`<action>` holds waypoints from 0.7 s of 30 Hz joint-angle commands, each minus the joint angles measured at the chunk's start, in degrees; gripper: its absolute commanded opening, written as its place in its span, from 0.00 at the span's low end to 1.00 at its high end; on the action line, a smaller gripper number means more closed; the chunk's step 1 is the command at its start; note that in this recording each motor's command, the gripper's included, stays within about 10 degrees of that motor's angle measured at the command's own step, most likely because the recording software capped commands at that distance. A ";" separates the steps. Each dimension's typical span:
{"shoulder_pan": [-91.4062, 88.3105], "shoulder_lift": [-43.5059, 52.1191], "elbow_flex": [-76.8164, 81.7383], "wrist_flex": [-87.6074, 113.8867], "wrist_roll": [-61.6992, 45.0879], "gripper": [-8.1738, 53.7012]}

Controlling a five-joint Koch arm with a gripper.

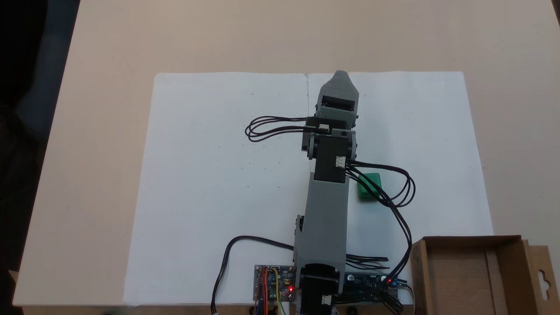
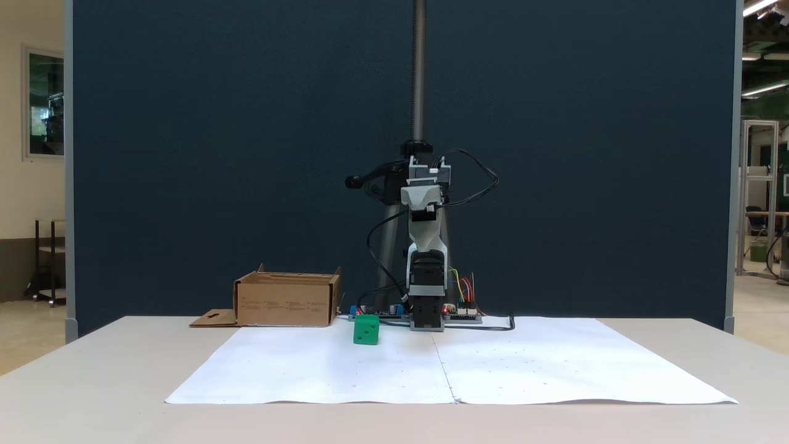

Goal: Grasp a green dice and put it in the bin.

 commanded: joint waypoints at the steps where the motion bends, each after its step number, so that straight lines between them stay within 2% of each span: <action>1: 0.88 -0.53 -4.57 9.30 5.54 0.79; 4: 2.81 -3.60 -8.88 18.17 6.33 0.79; 7: 10.20 -11.87 -13.71 31.11 6.33 0.79; 10: 15.03 -16.17 -16.52 31.20 6.50 0.79; 21: 33.49 -17.14 -18.72 32.17 6.24 0.78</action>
